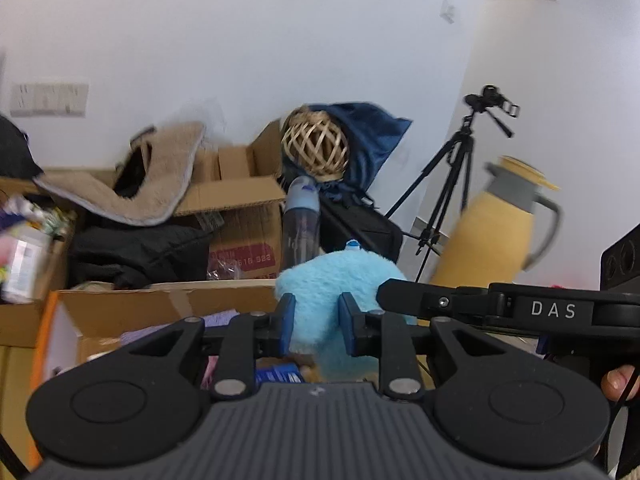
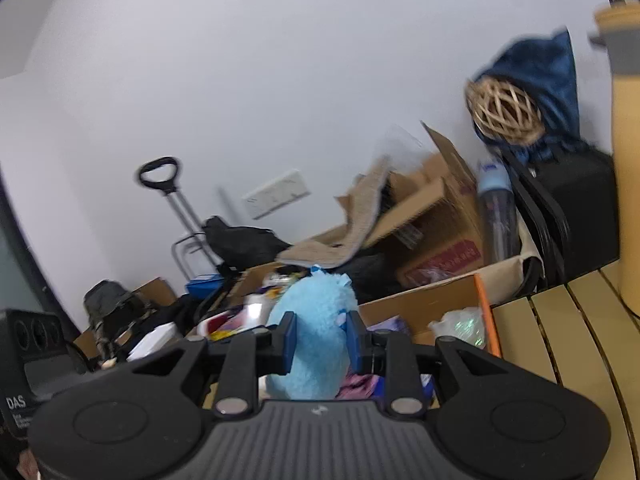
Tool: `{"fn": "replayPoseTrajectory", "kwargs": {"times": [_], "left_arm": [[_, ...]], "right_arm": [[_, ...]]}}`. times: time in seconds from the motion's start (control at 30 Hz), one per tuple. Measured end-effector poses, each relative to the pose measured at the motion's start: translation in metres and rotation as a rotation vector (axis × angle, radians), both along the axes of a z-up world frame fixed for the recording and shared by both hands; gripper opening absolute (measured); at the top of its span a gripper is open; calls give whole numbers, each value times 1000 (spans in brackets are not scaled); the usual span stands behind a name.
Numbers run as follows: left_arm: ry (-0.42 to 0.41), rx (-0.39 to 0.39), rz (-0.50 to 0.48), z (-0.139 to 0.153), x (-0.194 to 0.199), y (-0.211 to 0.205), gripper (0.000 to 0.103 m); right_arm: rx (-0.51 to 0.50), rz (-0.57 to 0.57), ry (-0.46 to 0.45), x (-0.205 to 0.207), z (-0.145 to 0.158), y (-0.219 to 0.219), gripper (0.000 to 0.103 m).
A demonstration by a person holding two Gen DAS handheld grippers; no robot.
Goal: Organize soft objects
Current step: 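Carry the light blue plush into the box and open both grippers, then withdraw both tools from the box away from the table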
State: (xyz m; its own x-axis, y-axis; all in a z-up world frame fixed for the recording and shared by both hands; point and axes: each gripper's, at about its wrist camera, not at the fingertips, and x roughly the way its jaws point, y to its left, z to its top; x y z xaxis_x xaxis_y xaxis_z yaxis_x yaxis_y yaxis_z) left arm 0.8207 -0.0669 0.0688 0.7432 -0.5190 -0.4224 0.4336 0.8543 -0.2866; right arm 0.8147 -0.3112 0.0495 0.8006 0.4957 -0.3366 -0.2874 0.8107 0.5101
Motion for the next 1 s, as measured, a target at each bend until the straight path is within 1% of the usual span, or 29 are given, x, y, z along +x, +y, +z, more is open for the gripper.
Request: {"fn": "replayPoseTrajectory", "kwargs": {"times": [0.1, 0.17, 0.23, 0.3, 0.33, 0.37, 0.4, 0.47, 0.53, 0.57, 0.6, 0.63, 0.7, 0.77, 0.8, 0.87, 0.93, 1.0], "left_arm": [[69, -9, 17, -24, 51, -4, 23], [130, -11, 39, -41, 74, -5, 23], [174, 28, 49, -58, 87, -8, 22], [208, 78, 62, -72, 96, -14, 20], [221, 105, 85, -78, 99, -16, 20], [229, 130, 109, -82, 100, -17, 20], [236, 151, 127, -86, 101, -17, 20], [271, 179, 137, -93, 108, -18, 19], [310, 174, 143, -96, 115, -16, 19], [305, 175, 152, -95, 115, -15, 19], [292, 187, 159, -91, 112, -15, 19], [276, 196, 160, -86, 109, -14, 19], [254, 193, 158, -73, 98, -10, 20], [228, 195, 161, -57, 84, -1, 20], [217, 201, 172, -48, 77, 2, 20], [188, 224, 177, -28, 60, 11, 20], [151, 245, 181, -7, 42, 19, 20], [124, 267, 188, 11, 22, 29, 24]], "right_arm": [[5, -18, 58, 49, -17, -6, 25], [1, -19, 106, 81, -33, -6, 25], [-18, -21, 155, 105, -48, -3, 25], [-87, -20, 175, 122, -63, 6, 24], [-130, -19, 197, 132, -73, 12, 24], [-170, -11, 238, 142, -84, 18, 23], [-226, 3, 267, 149, -88, 25, 21], [-326, 9, 245, 150, -81, 40, 22], [-443, 14, 255, 154, -83, 54, 22], [-503, 20, 277, 159, -89, 60, 19], [-537, 36, 282, 162, -93, 63, 18], [-555, 53, 280, 164, -94, 67, 21], [-608, 59, 273, 164, -90, 76, 21], [-667, 67, 230, 159, -90, 85, 22], [-679, 73, 204, 155, -92, 85, 22], [-659, 65, 188, 152, -89, 82, 23], [-603, 39, 221, 147, -79, 73, 27], [-582, 36, 201, 133, -67, 68, 30]]}}
